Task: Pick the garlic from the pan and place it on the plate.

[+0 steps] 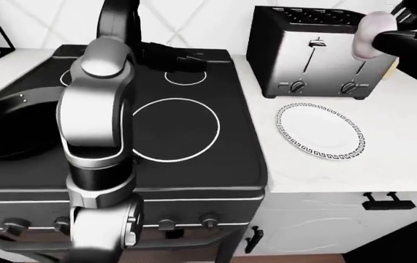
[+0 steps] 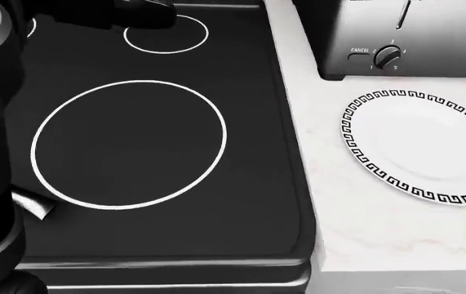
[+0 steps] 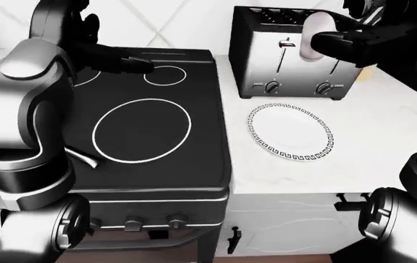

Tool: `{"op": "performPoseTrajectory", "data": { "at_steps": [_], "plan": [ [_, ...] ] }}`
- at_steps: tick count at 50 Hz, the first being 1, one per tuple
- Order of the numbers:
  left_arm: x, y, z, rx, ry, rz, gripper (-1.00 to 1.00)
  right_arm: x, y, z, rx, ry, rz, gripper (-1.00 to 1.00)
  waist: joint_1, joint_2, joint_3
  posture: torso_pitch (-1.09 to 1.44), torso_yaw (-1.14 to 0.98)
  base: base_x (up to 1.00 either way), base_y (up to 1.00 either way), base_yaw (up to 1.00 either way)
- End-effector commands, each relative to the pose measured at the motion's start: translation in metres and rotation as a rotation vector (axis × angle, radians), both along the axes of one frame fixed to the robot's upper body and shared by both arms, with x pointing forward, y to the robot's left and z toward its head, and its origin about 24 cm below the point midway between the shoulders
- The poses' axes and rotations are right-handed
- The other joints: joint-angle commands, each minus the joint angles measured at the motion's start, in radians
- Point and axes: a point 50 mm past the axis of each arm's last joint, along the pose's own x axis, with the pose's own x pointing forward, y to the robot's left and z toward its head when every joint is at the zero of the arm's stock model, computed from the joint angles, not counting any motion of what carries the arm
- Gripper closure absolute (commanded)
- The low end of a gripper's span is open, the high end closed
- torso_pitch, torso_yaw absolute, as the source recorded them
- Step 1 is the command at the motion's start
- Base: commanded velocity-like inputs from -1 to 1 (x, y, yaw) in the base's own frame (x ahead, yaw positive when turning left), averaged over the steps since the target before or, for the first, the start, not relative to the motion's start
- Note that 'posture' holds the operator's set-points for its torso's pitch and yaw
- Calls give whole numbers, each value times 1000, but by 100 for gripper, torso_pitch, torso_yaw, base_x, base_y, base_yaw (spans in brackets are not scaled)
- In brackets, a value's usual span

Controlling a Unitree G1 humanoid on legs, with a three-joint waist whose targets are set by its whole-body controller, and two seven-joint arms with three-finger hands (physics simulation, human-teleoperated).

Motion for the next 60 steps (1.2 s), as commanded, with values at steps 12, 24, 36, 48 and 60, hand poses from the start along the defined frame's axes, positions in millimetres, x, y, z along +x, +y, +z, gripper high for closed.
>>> {"op": "performPoseTrajectory", "data": {
  "at_steps": [12,24,36,48,60],
  "plan": [
    [-8,3,19,0,-91,8,-100,-6,3,15,-21,-73,3,100,22,113,-31,0,0,0,-41,0],
    [-6,4,17,-3,-90,11,-100,-5,5,16,-28,-75,17,100,22,-27,-25,0,0,0,-38,0],
    [-6,6,16,-3,-90,15,-100,0,22,35,-172,-97,43,100,15,-2,21,0,0,0,0,0],
    [-7,10,18,-1,-92,25,-100,7,45,50,-379,-114,69,100,-18,64,13,0,0,0,0,0],
    [-6,10,17,-1,-91,24,-100,12,55,36,-604,-91,67,100,-3,48,-10,0,0,0,0,0]
  ]
}}
